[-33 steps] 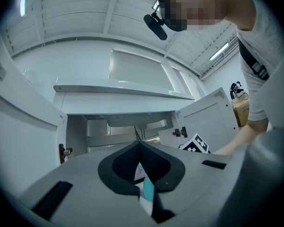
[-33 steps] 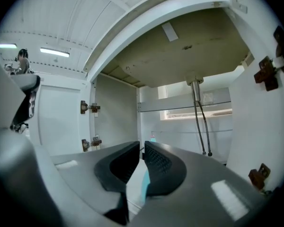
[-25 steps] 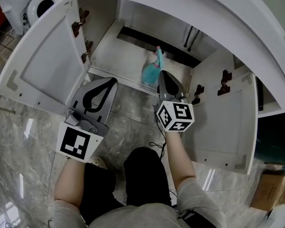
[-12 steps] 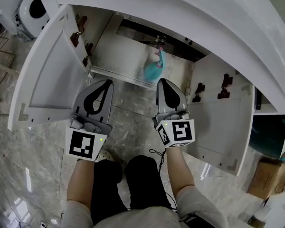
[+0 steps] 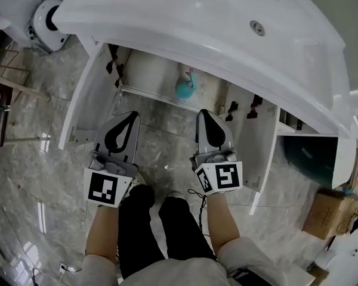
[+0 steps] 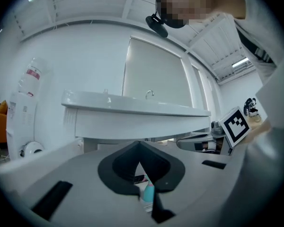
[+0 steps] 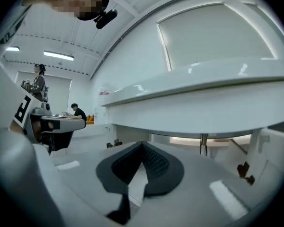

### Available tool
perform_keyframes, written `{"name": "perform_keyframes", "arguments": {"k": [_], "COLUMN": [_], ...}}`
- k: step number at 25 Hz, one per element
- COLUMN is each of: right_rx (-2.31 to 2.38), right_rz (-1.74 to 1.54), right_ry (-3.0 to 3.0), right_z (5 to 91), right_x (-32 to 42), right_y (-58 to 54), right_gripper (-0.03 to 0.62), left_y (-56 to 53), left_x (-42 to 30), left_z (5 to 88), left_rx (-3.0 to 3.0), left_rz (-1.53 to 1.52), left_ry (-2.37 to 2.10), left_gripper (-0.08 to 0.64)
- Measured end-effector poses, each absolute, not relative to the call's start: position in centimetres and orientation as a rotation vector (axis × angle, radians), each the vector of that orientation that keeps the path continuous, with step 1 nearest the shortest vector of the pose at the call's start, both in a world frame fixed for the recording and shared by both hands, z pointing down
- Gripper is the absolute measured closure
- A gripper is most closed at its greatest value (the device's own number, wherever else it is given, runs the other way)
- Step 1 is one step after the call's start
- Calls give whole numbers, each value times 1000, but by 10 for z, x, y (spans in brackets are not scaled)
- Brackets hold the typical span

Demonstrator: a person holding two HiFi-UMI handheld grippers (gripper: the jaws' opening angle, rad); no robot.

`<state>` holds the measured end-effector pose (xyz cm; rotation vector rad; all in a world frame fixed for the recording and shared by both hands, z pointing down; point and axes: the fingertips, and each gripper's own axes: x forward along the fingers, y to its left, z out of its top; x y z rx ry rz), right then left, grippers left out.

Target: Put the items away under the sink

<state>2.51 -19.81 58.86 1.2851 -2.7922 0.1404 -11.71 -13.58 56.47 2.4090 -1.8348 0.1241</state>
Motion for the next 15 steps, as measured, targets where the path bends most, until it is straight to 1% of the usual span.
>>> {"name": "perform_keyframes", "arguments": {"k": [9, 15], "right_rx": [1264, 1231], "right_rz": [188, 130], "right_ry": [-2774, -2812], "right_z": [448, 356], "right_x": [52, 66], "right_y": [-159, -141], "right_gripper": [581, 581], "left_y": [-102, -79], "left_x": [-111, -101], "left_z": [419, 331], "left_rx": [2389, 2363], "left_rz": [102, 36], "left_ry": [-1911, -1973], "left_gripper": [557, 557]}}
